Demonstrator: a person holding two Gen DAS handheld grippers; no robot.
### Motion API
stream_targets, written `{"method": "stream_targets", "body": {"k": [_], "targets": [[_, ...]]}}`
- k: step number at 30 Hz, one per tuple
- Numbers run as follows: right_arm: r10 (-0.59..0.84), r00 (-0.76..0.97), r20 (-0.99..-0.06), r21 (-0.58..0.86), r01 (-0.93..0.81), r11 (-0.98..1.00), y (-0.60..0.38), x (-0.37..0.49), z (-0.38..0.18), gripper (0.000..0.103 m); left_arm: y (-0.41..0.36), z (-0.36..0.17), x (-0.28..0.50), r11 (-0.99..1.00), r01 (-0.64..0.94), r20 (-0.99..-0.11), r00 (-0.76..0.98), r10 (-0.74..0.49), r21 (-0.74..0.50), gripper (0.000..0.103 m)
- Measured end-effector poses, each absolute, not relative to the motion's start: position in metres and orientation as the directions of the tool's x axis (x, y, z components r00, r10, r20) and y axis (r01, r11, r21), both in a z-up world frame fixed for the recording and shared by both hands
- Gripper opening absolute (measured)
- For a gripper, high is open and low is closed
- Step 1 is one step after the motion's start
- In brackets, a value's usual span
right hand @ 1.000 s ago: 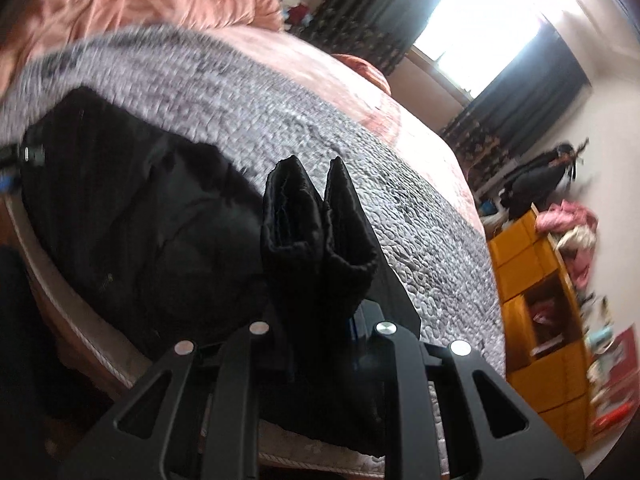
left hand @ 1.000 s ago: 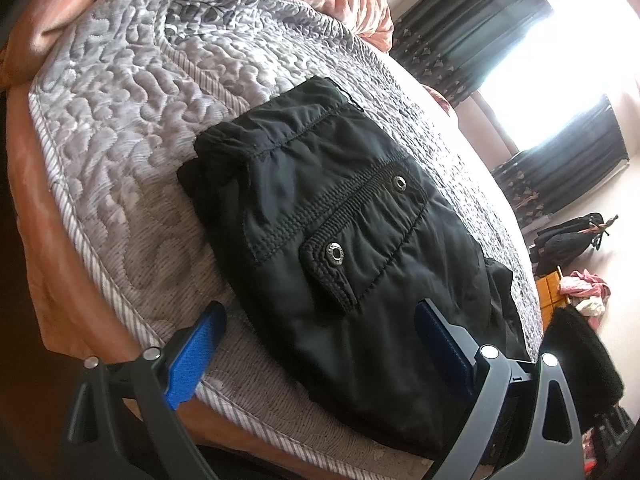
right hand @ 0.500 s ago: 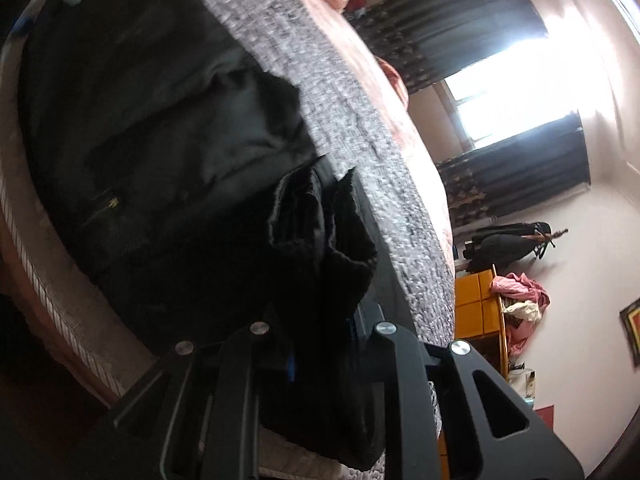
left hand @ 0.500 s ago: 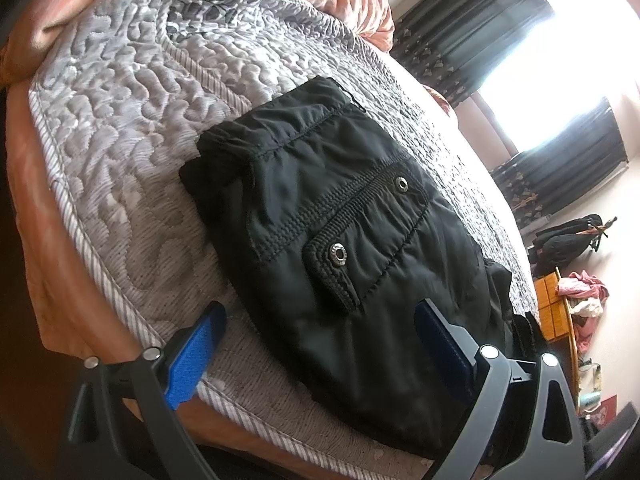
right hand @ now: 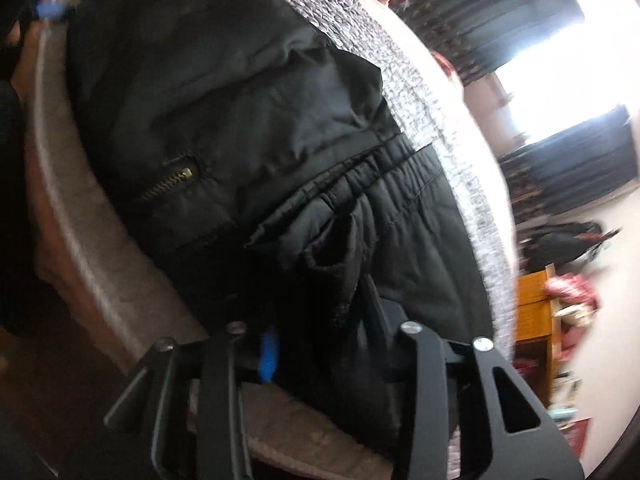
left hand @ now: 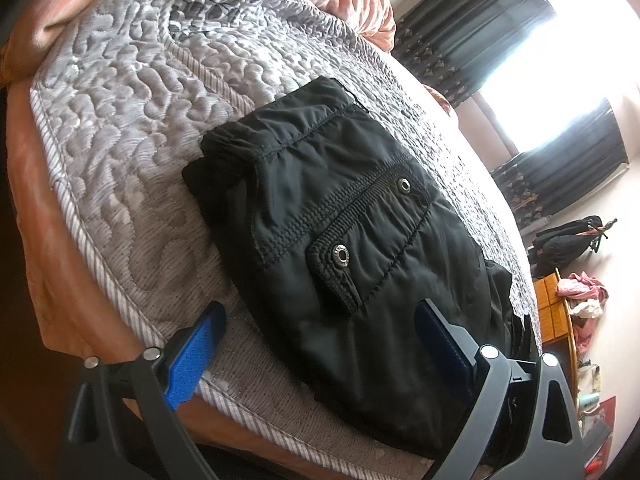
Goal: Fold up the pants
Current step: 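Lay the pant leg down over the folded bundle with the right gripper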
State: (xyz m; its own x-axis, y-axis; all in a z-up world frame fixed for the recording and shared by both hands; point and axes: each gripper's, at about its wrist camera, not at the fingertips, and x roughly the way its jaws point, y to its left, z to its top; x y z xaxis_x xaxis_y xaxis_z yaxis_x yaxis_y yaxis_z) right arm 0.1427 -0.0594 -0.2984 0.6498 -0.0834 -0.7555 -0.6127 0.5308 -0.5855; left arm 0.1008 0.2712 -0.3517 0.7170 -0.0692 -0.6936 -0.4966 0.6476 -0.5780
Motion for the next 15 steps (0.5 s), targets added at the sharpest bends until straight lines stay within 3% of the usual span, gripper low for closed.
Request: {"method": "stream_targets", "body": {"k": [2,4,7,15], "targets": [[0.023,0.568,-0.823,-0.434,-0.654,0.62,-0.074,0.149,-0.28,0.045,0.272,-0.352,0.101,0.647,-0.497,-0.694,0.716,-0.07,-0.578,0.096],[0.172,0.47,-0.866,-0.223,-0.67,0.708,-0.094,0.159,-0.257,0.064,0.272,-0.352,0.101,0.647,-0.496,-0.693,0.717,-0.07,-0.579,0.096],[0.324,0.417,-0.849,0.006,-0.606,0.795,-0.127,0.174,-0.228,0.068,0.273,-0.352,0.1,0.641,-0.496,-0.69,0.72,-0.074,-0.586,0.096],[0.283,0.412,-0.866,-0.026,-0.603,0.797,-0.117,0.18,-0.245,0.068,0.273,-0.349,0.096,0.634,-0.493,-0.684,0.725,-0.08,-0.596,0.096]]}}
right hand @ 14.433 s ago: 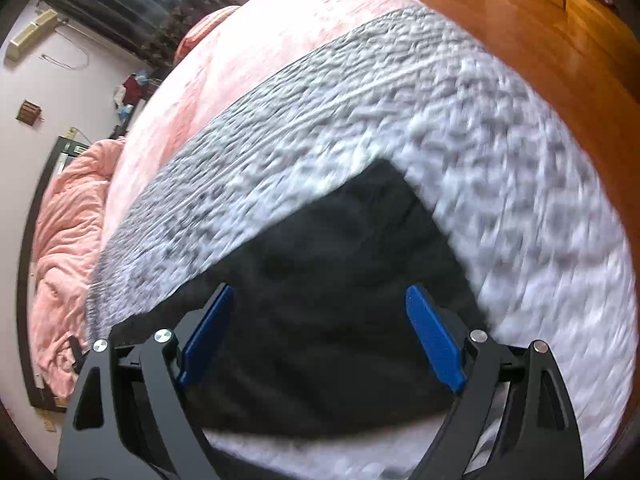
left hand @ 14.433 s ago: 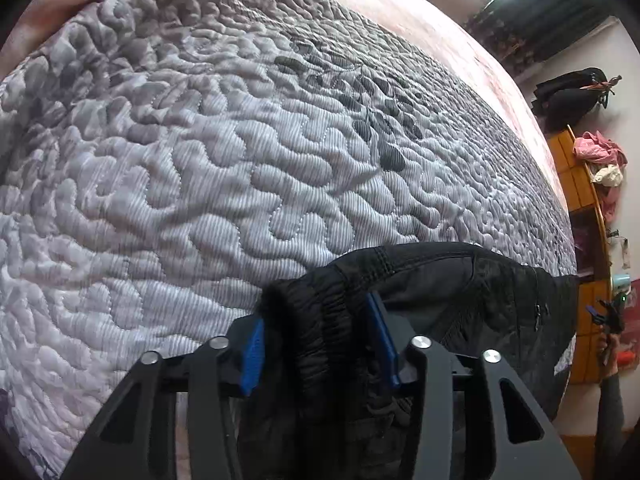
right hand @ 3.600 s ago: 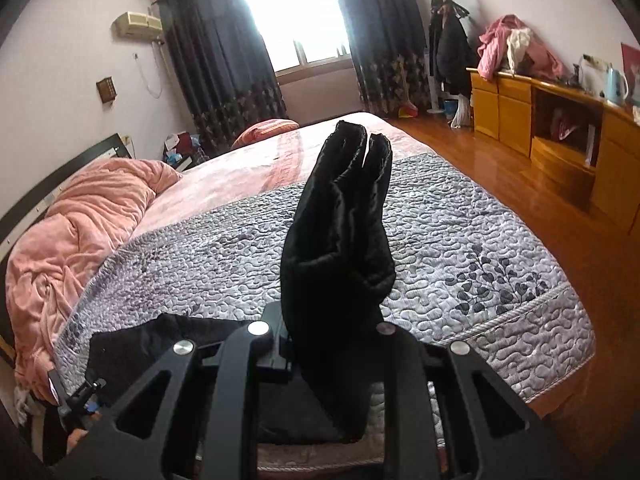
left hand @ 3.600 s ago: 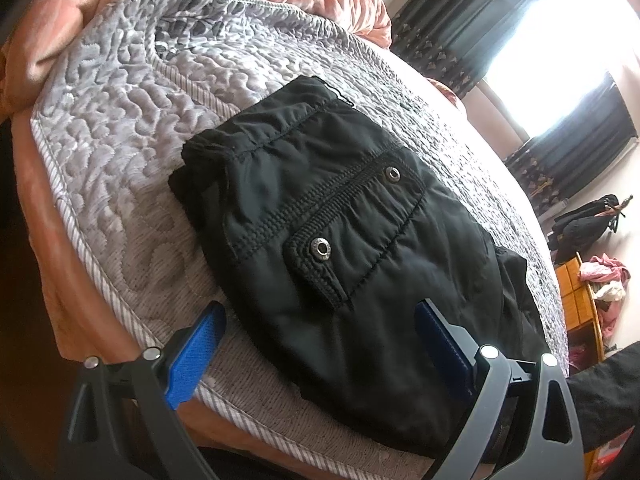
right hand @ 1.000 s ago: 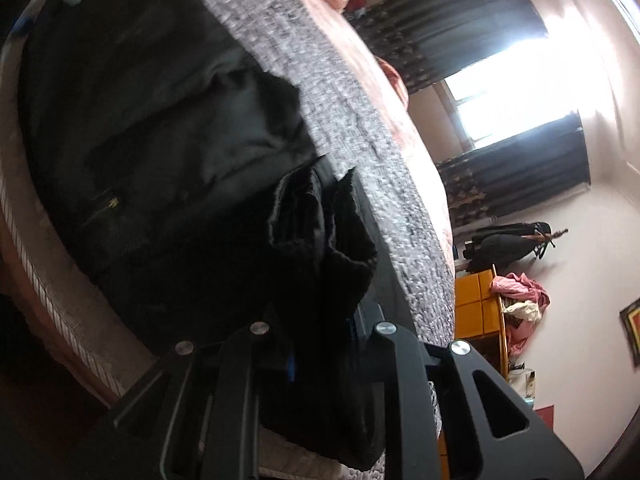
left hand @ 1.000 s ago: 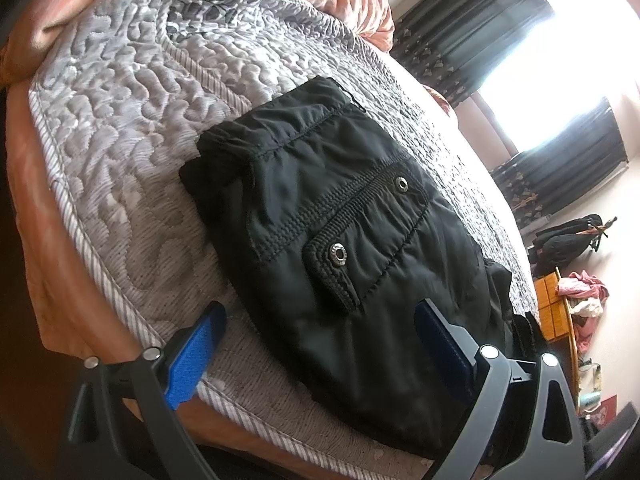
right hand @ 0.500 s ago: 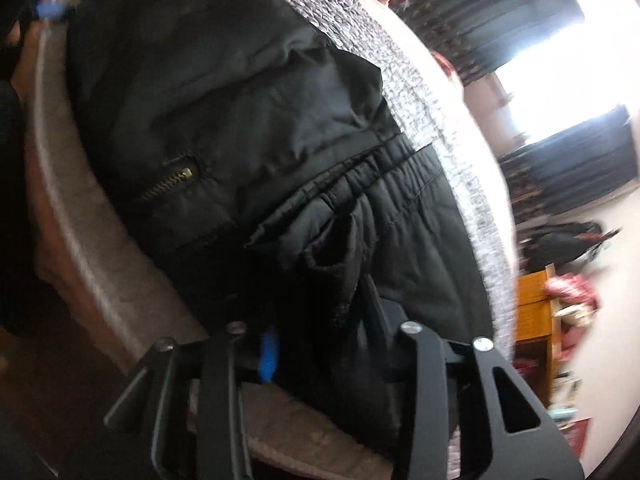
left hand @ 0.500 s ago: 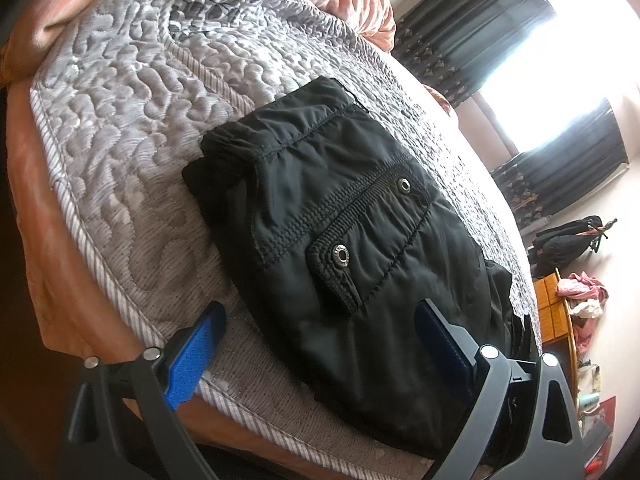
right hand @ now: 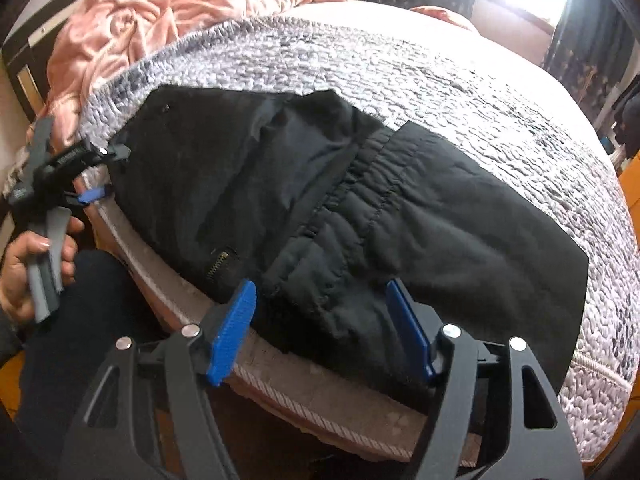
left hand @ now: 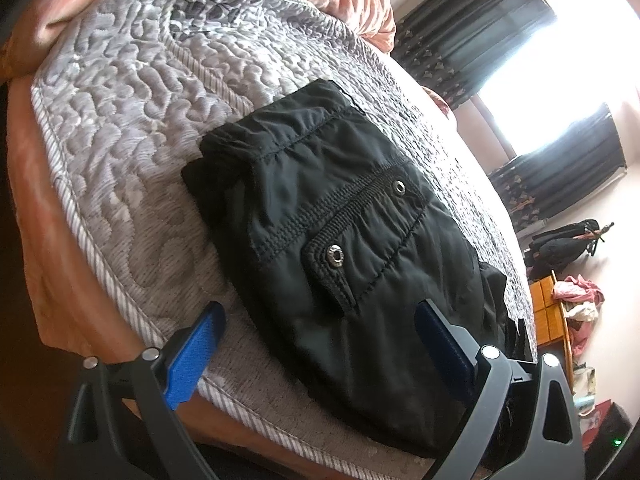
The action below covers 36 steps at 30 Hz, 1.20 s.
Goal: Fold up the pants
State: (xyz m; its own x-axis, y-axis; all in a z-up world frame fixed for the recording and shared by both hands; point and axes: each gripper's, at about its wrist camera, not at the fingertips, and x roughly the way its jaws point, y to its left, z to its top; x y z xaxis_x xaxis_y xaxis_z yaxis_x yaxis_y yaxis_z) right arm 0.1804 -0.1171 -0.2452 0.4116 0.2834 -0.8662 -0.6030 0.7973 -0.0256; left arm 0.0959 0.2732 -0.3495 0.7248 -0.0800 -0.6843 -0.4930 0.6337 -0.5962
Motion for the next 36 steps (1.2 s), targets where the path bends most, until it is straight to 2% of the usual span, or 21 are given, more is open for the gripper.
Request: {"method": "stream_targets", "body": {"k": [2,3,4,6,7,17,25,30,36], "targets": [[0.257,0.401,-0.879,-0.044,-0.605,0.795,-0.11,0.185,-0.251,0.067,0.275,-0.349,0.094,0.629,-0.494,-0.683,0.725,-0.082,-0.6,0.096],[0.249,0.393,-0.885,-0.043,-0.604,0.796,-0.112,0.183,-0.255,0.054,0.276,-0.349,0.094,0.629,-0.494,-0.683,0.726,-0.082,-0.6,0.096],[0.264,0.362,-0.894,-0.01,-0.605,0.796,-0.112,0.188,-0.259,0.035,0.277,-0.349,0.094,0.629,-0.494,-0.684,0.725,-0.082,-0.6,0.096],[0.286,0.339,-0.896,0.026,-0.603,0.798,-0.112,0.189,-0.261,0.025,0.277,-0.349,0.093,0.627,-0.495,-0.683,0.726,-0.083,-0.602,0.096],[0.295,0.337,-0.894,0.032,-0.608,0.793,-0.112,0.188,-0.26,0.016,0.278,-0.349,0.093,0.626,-0.495,-0.683,0.726,-0.083,-0.603,0.096],[0.376,0.33,-0.866,0.1,-0.623,0.776,-0.116,0.18,-0.233,0.014,0.279,-0.349,0.097,0.63,-0.494,-0.687,0.721,-0.089,-0.6,0.097],[0.364,0.262,-0.894,0.118,-0.646,0.754,-0.106,0.183,-0.263,0.014,0.277,-0.349,0.1,0.634,-0.499,-0.693,0.717,-0.081,-0.59,0.097],[0.374,0.237,-0.897,0.128,-0.67,0.731,-0.105,0.183,-0.253,0.027,0.278,-0.35,0.099,0.632,-0.504,-0.697,0.712,-0.083,-0.589,0.097],[0.445,0.232,-0.865,0.198,-0.657,0.728,-0.117,0.192,-0.221,0.032,0.278,-0.349,0.095,0.621,-0.501,-0.694,0.713,-0.098,-0.602,0.098]]}}
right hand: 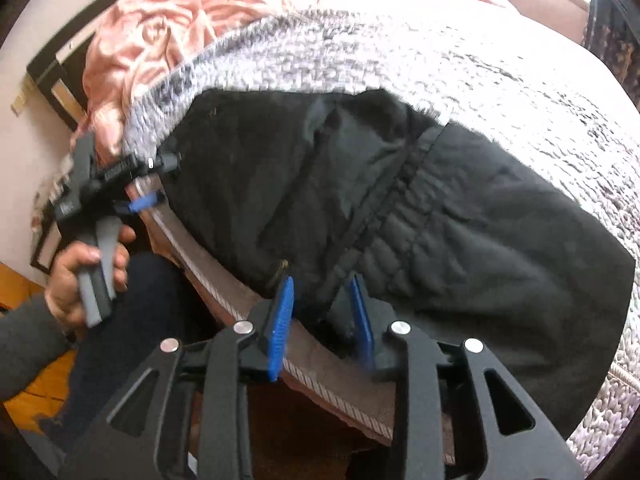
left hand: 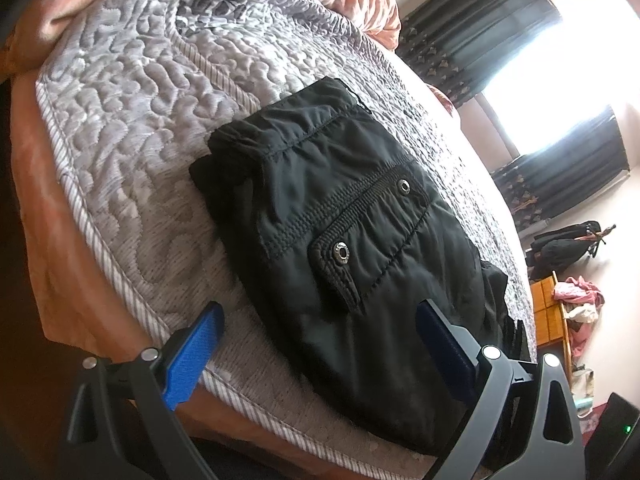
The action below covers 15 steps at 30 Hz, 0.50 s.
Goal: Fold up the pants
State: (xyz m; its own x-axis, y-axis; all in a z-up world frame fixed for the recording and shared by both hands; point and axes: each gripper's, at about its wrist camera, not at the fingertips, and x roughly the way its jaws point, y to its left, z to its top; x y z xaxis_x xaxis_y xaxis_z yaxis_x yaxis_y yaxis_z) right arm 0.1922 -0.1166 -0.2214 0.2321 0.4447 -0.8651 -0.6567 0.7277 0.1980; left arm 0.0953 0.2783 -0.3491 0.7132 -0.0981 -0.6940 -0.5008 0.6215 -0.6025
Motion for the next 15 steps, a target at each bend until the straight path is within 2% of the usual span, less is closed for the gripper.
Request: {"method": "stream_targets", "body": {"k": [7,12,15], "targets": [[0.376,0.249,-0.893,0.2,-0.529,0.825,-0.138,0.23,-0.239,0.035,0.282,-0.35,0.091,0.616,-0.5,-0.695,0.71,-0.11,-0.609,0.099],[0.342,0.178,-0.923,0.2,-0.537,0.82,-0.125,0.229,-0.27,0.037,0.284,-0.349,0.088,0.613,-0.514,-0.705,0.702,-0.102,-0.6,0.099],[0.346,0.153,-0.926,0.212,-0.548,0.809,-0.118,0.231,-0.268,0.037,0.287,-0.345,0.083,0.599,-0.525,-0.706,0.701,-0.097,-0.604,0.099]]}}
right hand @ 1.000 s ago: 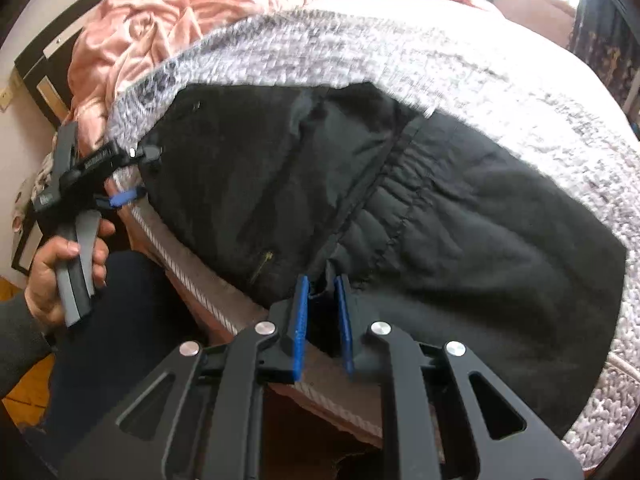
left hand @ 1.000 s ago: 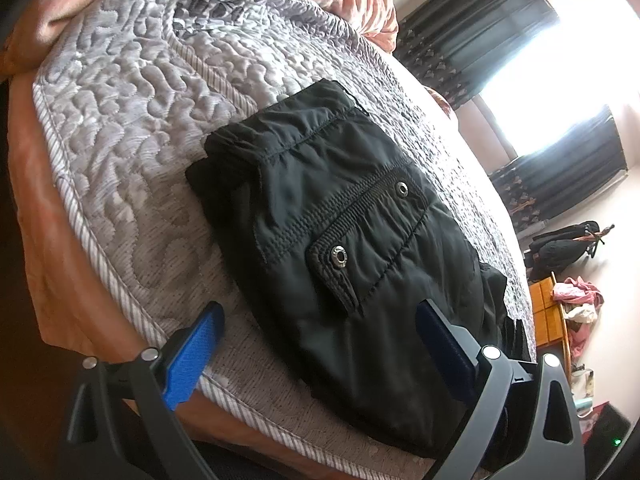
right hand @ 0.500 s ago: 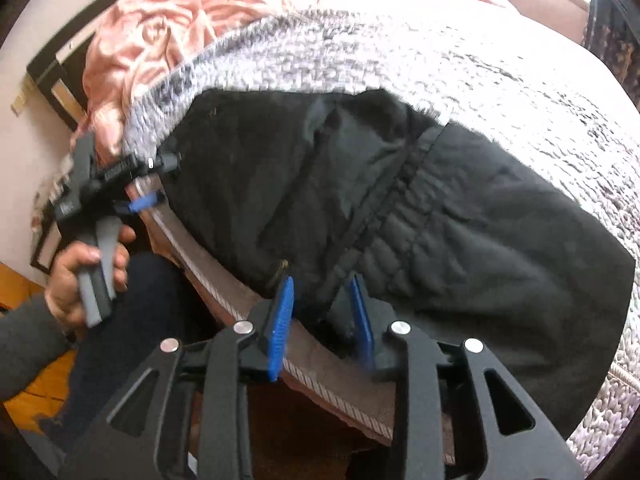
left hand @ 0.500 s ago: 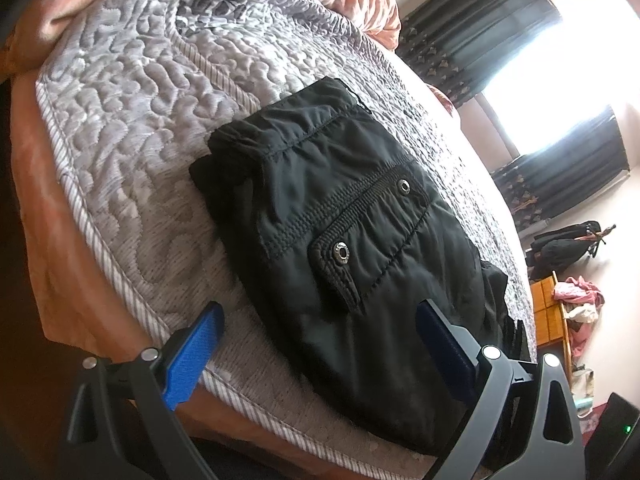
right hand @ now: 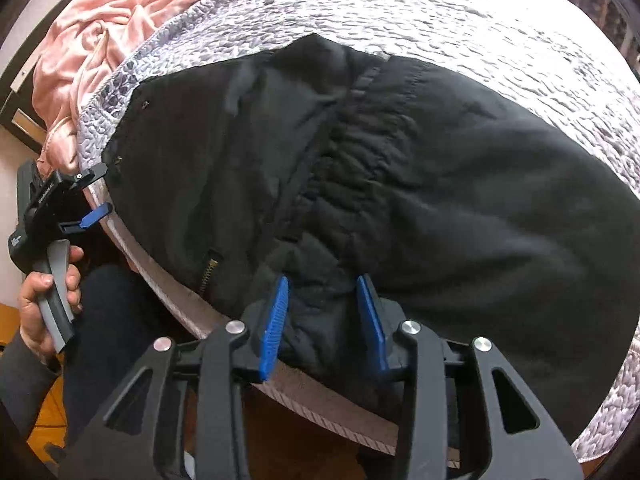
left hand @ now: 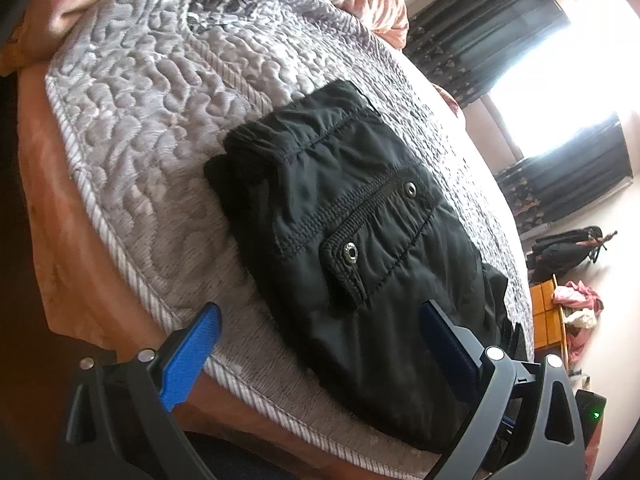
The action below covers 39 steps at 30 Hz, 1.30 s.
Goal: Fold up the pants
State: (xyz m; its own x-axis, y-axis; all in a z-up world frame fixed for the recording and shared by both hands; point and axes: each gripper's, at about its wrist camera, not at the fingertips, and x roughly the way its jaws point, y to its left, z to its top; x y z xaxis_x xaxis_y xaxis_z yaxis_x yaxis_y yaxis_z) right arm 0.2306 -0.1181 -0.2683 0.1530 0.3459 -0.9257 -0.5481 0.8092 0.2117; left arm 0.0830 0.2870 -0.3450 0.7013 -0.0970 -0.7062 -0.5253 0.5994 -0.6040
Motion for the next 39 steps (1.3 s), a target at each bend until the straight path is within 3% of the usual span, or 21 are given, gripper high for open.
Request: {"method": "stream_targets", "body": {"k": [3,4,9,13,15,26,38,39], "targets": [[0.361,0.133,-0.923,0.211,-0.61,0.764,-0.098,0.233,-0.244,0.042,0.297,-0.343,0.071,0.525,-0.538,-0.683,0.721,-0.119,-0.659,0.099],[0.367,0.121,-0.922,0.206,-0.651,0.73,-0.085,0.234,-0.233,0.051,0.301,-0.345,0.066,0.489,-0.541,-0.672,0.728,-0.134,-0.684,0.099],[0.387,0.014,-0.922,0.233,-0.779,0.582,-0.014,0.258,-0.197,0.078,0.324,-0.355,0.058,0.342,-0.539,-0.617,0.766,-0.182,-0.77,0.099],[0.391,-0.141,-0.909,0.333,-0.811,0.481,0.061,0.305,-0.182,0.084,0.347,-0.357,0.067,0.228,-0.484,-0.528,0.823,-0.21,-0.845,0.099],[0.347,-0.201,-0.916,0.344,-0.839,0.422,0.109,0.326,-0.184,0.087,0.355,-0.362,0.076,0.203,-0.49,-0.527,0.821,-0.222,-0.848,0.099],[0.052,-0.266,-0.963,0.271,-0.947,0.173,0.283,0.351,-0.268,0.09,0.36,-0.386,0.091,0.13,-0.533,-0.548,0.804,-0.228,-0.836,0.099],[-0.067,-0.329,-0.942,0.325,-0.944,0.06,0.346,0.336,-0.316,0.09,0.356,-0.382,0.104,0.155,-0.547,-0.569,0.796,-0.208,-0.823,0.099],[-0.069,-0.335,-0.94,0.331,-0.942,0.06,0.346,0.335,-0.316,0.084,0.356,-0.382,0.106,0.159,-0.541,-0.564,0.799,-0.211,-0.826,0.099]]}}
